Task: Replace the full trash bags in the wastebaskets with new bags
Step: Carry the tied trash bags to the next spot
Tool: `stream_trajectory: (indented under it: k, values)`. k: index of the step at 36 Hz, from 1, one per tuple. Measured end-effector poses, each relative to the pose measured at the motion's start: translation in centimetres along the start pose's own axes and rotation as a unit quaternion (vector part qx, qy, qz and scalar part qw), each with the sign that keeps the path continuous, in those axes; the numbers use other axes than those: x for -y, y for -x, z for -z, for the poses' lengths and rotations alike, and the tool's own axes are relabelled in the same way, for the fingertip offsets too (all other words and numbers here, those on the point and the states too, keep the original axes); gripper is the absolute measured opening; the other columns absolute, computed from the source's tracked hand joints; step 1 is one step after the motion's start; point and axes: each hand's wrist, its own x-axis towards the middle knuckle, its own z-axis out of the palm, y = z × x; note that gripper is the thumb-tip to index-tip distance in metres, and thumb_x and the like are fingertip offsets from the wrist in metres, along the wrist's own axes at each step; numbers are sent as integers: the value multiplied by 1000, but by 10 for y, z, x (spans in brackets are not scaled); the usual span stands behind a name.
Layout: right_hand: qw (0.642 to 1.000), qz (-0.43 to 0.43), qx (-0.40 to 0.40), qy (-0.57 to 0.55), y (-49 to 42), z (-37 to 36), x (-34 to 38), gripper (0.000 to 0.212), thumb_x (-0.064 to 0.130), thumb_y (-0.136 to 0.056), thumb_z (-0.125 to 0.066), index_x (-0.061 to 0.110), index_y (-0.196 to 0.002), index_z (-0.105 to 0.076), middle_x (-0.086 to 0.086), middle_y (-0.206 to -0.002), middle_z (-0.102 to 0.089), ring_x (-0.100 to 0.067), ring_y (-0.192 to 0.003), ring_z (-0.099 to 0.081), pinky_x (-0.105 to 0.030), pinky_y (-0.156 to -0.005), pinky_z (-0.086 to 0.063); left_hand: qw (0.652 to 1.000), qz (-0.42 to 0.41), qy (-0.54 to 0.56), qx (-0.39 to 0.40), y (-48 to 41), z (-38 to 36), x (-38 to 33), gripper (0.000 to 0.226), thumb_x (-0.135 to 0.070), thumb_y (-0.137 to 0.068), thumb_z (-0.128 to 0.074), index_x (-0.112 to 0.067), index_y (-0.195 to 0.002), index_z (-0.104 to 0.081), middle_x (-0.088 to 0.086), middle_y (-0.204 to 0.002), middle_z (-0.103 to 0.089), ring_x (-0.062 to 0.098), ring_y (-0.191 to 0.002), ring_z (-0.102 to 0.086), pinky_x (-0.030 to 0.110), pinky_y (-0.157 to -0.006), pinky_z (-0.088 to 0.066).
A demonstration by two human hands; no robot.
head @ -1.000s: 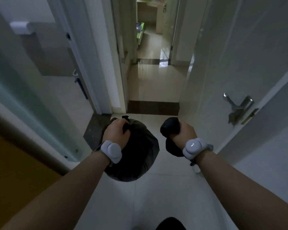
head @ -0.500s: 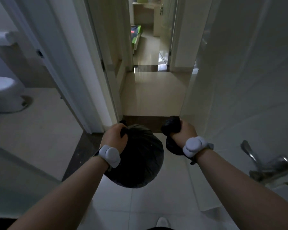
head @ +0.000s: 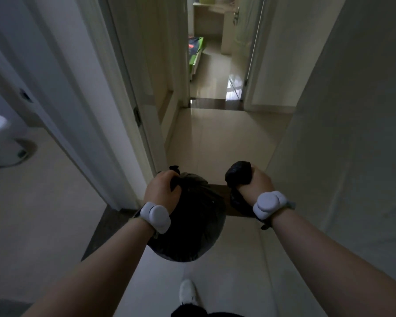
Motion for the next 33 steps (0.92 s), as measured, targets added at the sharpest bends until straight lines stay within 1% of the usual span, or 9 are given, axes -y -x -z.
stream_trajectory:
  k: [6, 10, 17, 20, 22, 24, 26, 28, 33]
  values:
    - [996, -53, -7, -68, -89, 11, 11, 31, 21, -87, -57, 13, -117, -56, -8, -114, -62, -27, -100, -59, -29, -85, -45, 1000, -8, 0, 24, -118, -9, 2, 16, -15, -83, -53, -16, -96, -63, 4, -97, -62, 27, -89, -58, 28, -70, -39]
    - [995, -76, -19, -59, -159, 16, -2, 32, 21, -88, -58, 13, -118, -56, -9, -115, -62, -28, -103, -58, -24, -81, -38, 999, -30, 4, 41, -200, -31, -17, 16, -15, -86, -54, -15, -99, -63, 5, -100, -61, 26, -90, -58, 28, -72, -39]
    - [997, -55, -12, -53, -220, 14, -20, 6, 21, -90, -55, 19, -92, -50, 3, -77, -45, -19, -68, -42, -27, -69, -31, 998, -29, 7, 51, -263, -54, -23, 21, -13, -88, -53, -10, -107, -62, 9, -106, -62, 28, -96, -58, 27, -74, -39]
    - [998, -26, -35, -52, -294, 20, -36, 40, 18, -90, -53, 38, -70, -25, 11, -65, -28, -5, -55, -25, -24, -59, -24, 999, -16, 9, 50, -331, -74, -37, 20, -9, -90, -50, -5, -105, -62, 14, -102, -63, 29, -90, -57, 25, -68, -33]
    - [998, -27, -38, -44, -326, 25, -41, 44, 20, -90, -52, 39, -68, -19, 12, -64, -26, -3, -55, -22, -24, -61, -22, 999, -9, 5, 50, -358, -81, -43, 19, -9, -90, -49, -2, -101, -62, 17, -99, -63, 28, -81, -55, 29, -67, -35]
    - [997, -35, -28, -59, -362, 36, -44, 37, 19, -90, -51, 40, -72, -27, 13, -68, -30, -4, -58, -27, -26, -68, -24, 998, -8, 3, 59, -391, -90, -51, 17, -11, -90, -49, 0, -96, -61, 20, -95, -62, 26, -76, -51, 34, -68, -39]
    - [995, -41, -21, -88, -402, 49, -48, 7, 21, -90, -54, 27, -94, -54, 8, -82, -46, -14, -71, -45, -26, -73, -31, 998, -7, 1, 56, -427, -101, -59, 17, -13, -91, -50, 0, -96, -60, 17, -95, -61, 28, -79, -53, 31, -68, -37]
    - [995, -47, -18, -88, -423, 58, -45, 31, 26, -90, -58, 18, -120, -55, -1, -100, -56, -23, -90, -54, -24, -76, -34, 999, -13, -5, 51, -444, -105, -64, 17, -13, -91, -50, 0, -94, -60, 17, -93, -61, 28, -78, -53, 29, -66, -34]
    - [995, -70, -17, -73, -485, 67, -42, 34, 27, -88, -59, 15, -120, -56, -12, -112, -63, -33, -100, -58, -26, -74, -35, 999, 0, 11, 51, -495, -123, -64, 13, -11, -89, -54, -4, -98, -61, 15, -97, -61, 31, -87, -56, 29, -70, -37]
